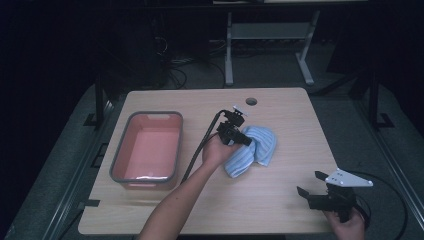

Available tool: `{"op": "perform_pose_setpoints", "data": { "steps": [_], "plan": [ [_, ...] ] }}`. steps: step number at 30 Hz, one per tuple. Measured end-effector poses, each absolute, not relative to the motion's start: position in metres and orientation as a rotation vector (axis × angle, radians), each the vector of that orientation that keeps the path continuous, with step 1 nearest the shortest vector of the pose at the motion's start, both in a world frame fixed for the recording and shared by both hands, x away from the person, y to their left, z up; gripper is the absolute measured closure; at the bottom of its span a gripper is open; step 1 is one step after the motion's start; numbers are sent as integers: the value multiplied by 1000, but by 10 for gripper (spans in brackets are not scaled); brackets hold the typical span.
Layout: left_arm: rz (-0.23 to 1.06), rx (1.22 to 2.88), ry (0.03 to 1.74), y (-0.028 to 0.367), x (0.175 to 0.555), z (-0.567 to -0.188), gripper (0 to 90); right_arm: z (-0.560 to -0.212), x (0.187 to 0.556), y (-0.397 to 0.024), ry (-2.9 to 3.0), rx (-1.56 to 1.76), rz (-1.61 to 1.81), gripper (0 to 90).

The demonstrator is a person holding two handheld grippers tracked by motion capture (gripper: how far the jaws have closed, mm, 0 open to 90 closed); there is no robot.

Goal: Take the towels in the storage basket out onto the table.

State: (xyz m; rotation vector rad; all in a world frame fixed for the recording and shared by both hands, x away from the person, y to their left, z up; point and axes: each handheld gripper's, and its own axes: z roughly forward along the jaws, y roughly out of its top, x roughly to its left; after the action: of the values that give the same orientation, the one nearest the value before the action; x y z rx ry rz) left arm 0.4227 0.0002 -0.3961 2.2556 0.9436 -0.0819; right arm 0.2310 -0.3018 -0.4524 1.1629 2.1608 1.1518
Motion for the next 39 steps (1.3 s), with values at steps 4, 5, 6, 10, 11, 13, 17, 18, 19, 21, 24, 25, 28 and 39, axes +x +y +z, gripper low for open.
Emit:
{"op": "perform_pose_setpoints", "data": {
  "steps": [4,5,6,10,11,13,17,18,19,21,24,25,28,39],
  "plan": [
    [-83,2277,939,-3,422,-399,734,-452,231,-302,2157,1165,1153,141],
    [-85,2282,940,-4,422,-400,722,-452,230,-302,2159,1171,1152,141],
    [-82,2284,939,-5,422,-401,714,-452,230,-302,2161,1162,1150,141],
    [-101,2280,941,-8,421,-402,669,-452,231,-301,2165,1159,1147,141],
    [-105,2277,946,-8,420,-403,640,-452,231,-301,2165,1154,1147,141],
    [-95,2282,941,-9,420,-403,618,-452,231,-301,2164,1156,1148,141],
    [-98,2281,946,-10,420,-406,573,-452,230,-301,2162,1160,1147,141],
    [-101,2278,946,-10,419,-406,563,-452,230,-301,2161,1159,1146,141],
    [-107,2275,948,-9,419,-406,552,-451,229,-301,2155,1162,1149,141],
    [-109,2277,943,-9,418,-406,547,-451,228,-301,2152,1158,1150,141],
    [-103,2278,952,-7,417,-405,503,-452,229,-301,2155,1161,1146,141],
    [-102,2272,951,-6,417,-403,500,-452,229,-301,2156,1158,1143,141],
    [-96,2256,950,-3,416,-398,458,-451,229,-300,2158,1158,1142,141],
    [-71,2211,918,9,408,-385,357,-452,232,-299,2155,1158,1127,141]
  ]
}}
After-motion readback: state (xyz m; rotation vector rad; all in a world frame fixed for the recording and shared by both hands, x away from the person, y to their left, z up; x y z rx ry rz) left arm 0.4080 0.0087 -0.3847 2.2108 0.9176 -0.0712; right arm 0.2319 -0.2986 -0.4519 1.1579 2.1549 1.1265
